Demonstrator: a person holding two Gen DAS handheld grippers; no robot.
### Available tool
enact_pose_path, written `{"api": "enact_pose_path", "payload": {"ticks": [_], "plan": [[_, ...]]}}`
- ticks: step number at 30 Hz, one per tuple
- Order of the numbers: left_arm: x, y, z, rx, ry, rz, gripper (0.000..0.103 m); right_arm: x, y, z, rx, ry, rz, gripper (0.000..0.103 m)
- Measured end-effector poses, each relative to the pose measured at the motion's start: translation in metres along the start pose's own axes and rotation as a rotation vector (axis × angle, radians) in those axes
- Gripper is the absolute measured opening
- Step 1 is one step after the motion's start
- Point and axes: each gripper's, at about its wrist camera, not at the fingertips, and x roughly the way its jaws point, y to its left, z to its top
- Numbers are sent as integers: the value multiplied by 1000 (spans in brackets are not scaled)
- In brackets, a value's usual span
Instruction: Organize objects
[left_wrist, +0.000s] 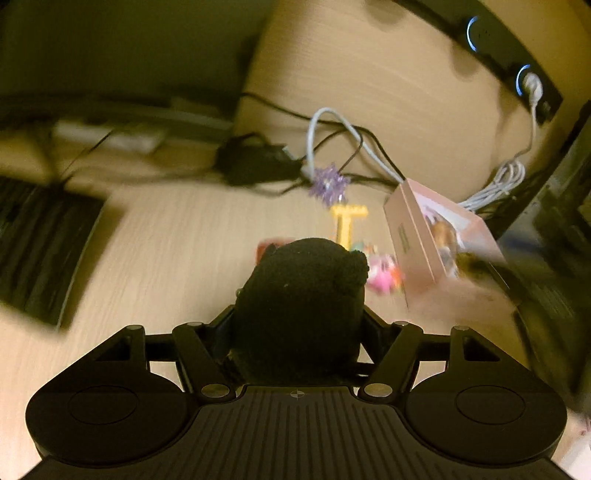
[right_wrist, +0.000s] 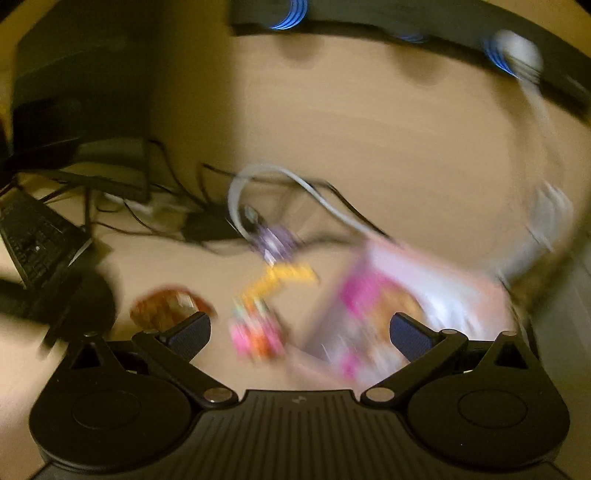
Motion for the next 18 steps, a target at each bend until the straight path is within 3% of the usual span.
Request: {"api": "enact_pose_path", "payload": {"ticks": [4, 7, 10, 12, 18], "plan": [[-45, 24, -28, -88, -38, 37, 72, 73, 30, 41, -108, 40, 18, 103], [-71, 45, -37, -139, -85, 93, 72, 130, 40, 59, -119, 118, -8, 91], [-96, 69, -49, -211, -123, 127, 73, 178, 42, 64, -121, 212, -33, 87], [-106, 85, -57, -257, -130, 146, 73, 200, 43, 66, -120, 286, -41, 82], [-107, 103, -67, -309, -102, 149, 73, 222, 64, 75, -222, 314, -97, 77]]}}
